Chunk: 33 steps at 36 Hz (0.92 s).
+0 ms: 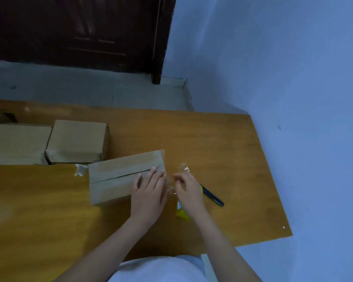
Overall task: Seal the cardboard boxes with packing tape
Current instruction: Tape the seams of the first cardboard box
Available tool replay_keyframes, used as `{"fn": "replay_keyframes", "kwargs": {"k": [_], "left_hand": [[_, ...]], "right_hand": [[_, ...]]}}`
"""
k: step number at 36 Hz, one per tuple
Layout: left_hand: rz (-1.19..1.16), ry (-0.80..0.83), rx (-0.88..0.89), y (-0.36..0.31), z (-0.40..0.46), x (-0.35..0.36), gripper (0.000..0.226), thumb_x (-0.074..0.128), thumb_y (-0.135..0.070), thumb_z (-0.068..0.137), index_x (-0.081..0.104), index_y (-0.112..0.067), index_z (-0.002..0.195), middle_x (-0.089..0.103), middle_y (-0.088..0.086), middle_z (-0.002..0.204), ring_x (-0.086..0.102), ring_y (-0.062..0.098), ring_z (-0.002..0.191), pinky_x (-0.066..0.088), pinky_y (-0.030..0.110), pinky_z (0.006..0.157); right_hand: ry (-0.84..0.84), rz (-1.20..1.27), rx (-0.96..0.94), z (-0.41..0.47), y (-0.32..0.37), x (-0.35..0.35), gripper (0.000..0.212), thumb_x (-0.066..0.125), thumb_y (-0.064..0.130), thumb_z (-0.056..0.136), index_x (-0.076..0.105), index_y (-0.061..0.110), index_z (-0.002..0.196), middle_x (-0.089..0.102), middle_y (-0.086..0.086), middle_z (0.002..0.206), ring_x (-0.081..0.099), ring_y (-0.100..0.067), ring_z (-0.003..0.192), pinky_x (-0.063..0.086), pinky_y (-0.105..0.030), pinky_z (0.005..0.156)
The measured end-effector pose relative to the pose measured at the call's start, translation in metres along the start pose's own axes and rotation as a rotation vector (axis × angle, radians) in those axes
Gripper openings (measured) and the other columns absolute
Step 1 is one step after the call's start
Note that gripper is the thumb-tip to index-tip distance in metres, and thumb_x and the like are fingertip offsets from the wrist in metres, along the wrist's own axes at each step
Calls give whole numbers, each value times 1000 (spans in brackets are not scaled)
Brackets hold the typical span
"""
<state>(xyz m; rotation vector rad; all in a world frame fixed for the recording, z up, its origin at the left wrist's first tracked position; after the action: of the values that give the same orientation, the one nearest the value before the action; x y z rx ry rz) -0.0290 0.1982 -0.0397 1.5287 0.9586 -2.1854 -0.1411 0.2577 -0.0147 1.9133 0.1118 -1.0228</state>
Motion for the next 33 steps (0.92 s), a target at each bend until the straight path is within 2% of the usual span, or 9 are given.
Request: {"fn": "replay_keyframes", "kwargs": {"k": [4,8,10,13,18,22,25,30,33], "left_hand": [[15,-71,-2,-3,2,-2,41,43,-37,87,70,-13,107,68,1,115,54,20,118,33,43,96],[37,-66,17,-2,2,0,35,44,-32,87,70,-15,105,67,-1,115,50,20,120,33,43,96],[58,-79,37,-1,2,1,25,60,-26,85,71,-15,105,68,0,115,54,22,118,33,44,95],[72,-46,51,2,4,3,38,85,-18,67,72,-15,103,69,1,113,60,24,114,34,43,92],[131,-41,161,11,8,8,43,88,-19,64,70,-15,104,68,2,114,59,25,112,45,39,83],[143,-45,206,13,8,7,45,87,-13,63,70,-14,104,67,3,116,60,26,111,40,42,85],[105,-38,219,15,4,2,55,86,-7,60,69,-12,112,66,4,121,61,26,115,36,41,92],[-18,17,175,23,3,-6,65,88,-27,60,66,-12,120,65,1,123,62,19,113,32,33,98],[-69,33,113,27,7,-10,64,87,-34,62,65,-16,119,67,-2,120,65,14,106,45,30,95]], "right_hand": [[64,-34,6,-7,1,5,33,47,1,90,61,8,119,57,-6,112,53,-18,107,42,-27,95],[29,-35,14,-13,2,3,32,45,2,92,60,9,119,55,-2,111,52,-13,106,40,-19,93],[0,-8,27,-16,1,1,31,45,1,92,61,9,117,53,2,108,52,-12,106,41,-19,93],[-13,7,43,-20,-2,-1,30,46,1,92,62,11,115,54,4,108,53,-11,106,43,-21,94],[-28,12,28,-21,-2,-4,29,45,3,93,62,12,115,56,0,113,53,-10,107,44,-22,94],[-36,-15,-17,-15,6,-3,31,44,2,92,61,10,117,55,-2,115,52,-13,109,40,-19,94],[-16,-55,-33,-6,12,3,34,44,3,91,60,9,120,55,-4,116,51,-17,111,41,-27,97],[62,-179,54,4,15,21,35,44,18,92,60,13,122,57,-7,121,49,-24,116,39,-42,98],[87,-165,121,8,16,26,35,39,20,95,59,12,123,55,-8,124,46,-25,119,36,-42,100]]}}
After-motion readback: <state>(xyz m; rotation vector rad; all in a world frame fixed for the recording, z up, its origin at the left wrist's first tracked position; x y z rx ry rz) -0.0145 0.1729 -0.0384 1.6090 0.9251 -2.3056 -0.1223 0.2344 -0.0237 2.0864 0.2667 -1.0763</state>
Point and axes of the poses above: each hand's wrist, its own z-axis towards the middle knuckle, its own x-axis out of the palm, y = z × x, the point moved 4 cm from there along z, towards the middle knuckle
